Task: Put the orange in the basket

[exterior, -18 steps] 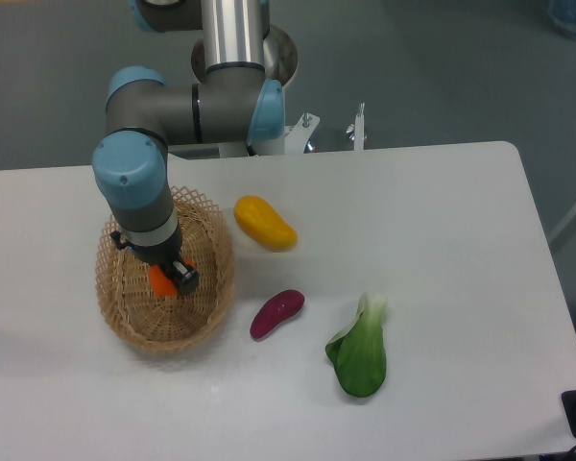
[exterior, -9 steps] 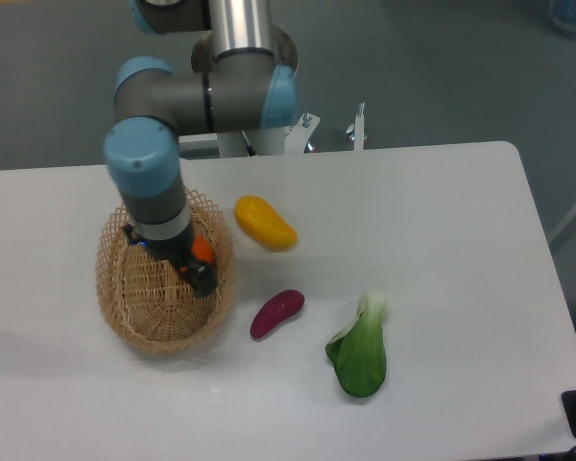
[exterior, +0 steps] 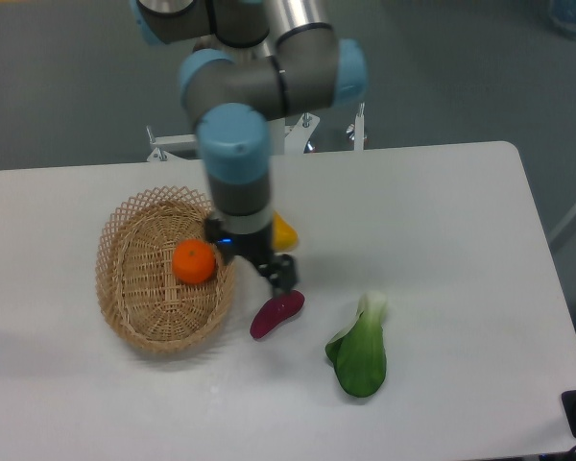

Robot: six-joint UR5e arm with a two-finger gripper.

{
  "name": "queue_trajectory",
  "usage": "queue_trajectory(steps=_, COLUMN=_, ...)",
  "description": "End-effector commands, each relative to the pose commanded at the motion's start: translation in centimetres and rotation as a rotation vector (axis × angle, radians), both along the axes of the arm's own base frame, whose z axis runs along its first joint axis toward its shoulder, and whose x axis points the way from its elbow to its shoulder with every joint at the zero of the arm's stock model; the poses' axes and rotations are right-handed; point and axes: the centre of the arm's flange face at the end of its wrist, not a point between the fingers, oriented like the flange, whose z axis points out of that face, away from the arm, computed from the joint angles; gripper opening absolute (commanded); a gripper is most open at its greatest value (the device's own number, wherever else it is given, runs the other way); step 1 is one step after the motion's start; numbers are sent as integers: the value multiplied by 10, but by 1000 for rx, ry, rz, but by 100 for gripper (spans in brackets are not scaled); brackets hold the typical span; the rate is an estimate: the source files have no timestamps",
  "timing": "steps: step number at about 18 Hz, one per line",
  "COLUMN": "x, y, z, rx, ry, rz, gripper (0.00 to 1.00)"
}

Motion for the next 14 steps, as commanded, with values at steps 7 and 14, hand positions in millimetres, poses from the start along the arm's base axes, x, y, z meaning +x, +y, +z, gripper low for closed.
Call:
queue_trajectory(steps=7, x=-77, y=-49, z=-12, rx=55, ry=-27, rz=64, gripper=100)
queue_trajectory(steps=14, x=-108, y=-71, z=-22, rx=60, ry=0, rz=31, gripper=100)
